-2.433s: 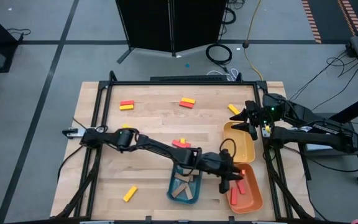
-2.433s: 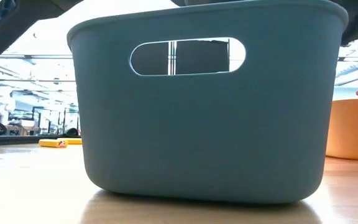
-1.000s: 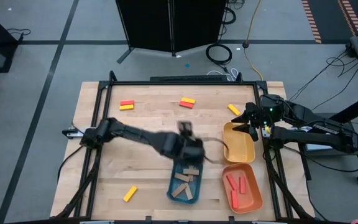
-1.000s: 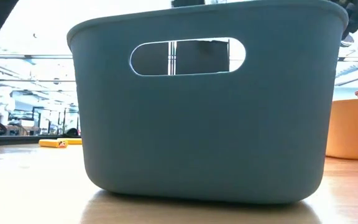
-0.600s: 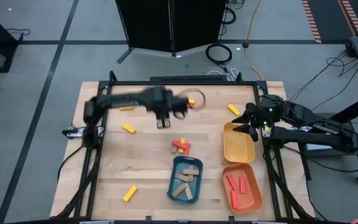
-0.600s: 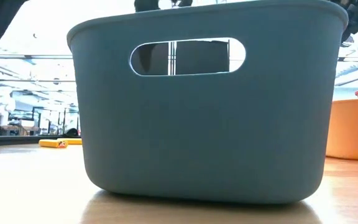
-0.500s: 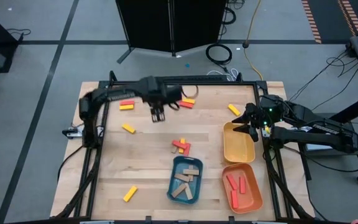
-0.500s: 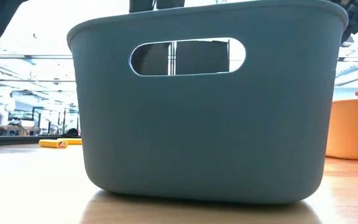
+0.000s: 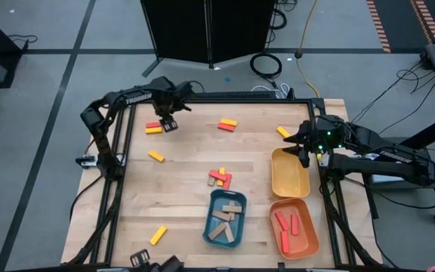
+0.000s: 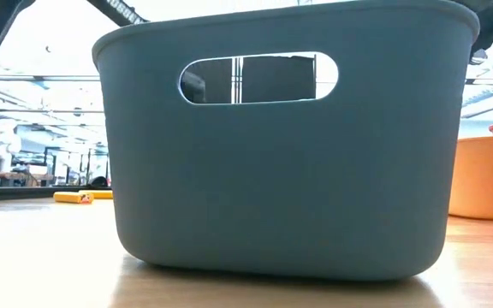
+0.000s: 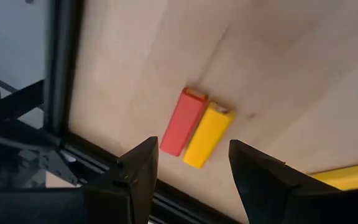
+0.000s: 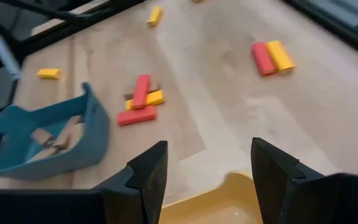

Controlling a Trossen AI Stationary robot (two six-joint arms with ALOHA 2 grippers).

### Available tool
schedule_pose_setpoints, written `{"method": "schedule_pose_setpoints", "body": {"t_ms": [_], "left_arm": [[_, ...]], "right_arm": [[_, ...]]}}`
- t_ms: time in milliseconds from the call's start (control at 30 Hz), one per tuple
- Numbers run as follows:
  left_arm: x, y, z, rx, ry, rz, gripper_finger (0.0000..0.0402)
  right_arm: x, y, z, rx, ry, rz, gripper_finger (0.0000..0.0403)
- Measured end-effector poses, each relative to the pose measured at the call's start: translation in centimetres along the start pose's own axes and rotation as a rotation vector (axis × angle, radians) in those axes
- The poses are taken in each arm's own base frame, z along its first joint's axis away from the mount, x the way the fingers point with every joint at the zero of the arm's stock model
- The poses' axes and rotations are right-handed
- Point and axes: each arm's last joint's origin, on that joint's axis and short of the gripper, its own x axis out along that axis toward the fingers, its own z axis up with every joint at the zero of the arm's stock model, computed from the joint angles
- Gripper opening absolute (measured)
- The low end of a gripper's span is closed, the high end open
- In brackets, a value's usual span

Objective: Sort blocks
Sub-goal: Put the orange block into the orange bin

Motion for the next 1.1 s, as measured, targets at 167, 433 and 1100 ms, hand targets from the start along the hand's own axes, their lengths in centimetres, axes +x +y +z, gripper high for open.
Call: {"method": "schedule_pose_setpoints", "body": {"t_ms": [167,433,1100], "left_arm": [[2.5,0.6,-0.9,0.074,0.053,-0.018,0.0193],[5.1,0.7,-1.5,0.209,0.08,0.025,0.0193],[6.6,1.9,-1.8,0.272,0.034,-0.023,0.0193]], "right_arm": [[0.0,-0.1,0.0,0.009,-0.007,-0.027,0.0157],[0.0,-0.1,0.1,0.016,-0.018,-0.026,0.0157],[0.0,0.0,0.5,-0.035,-0.059,-0.018,0.0157]]}}
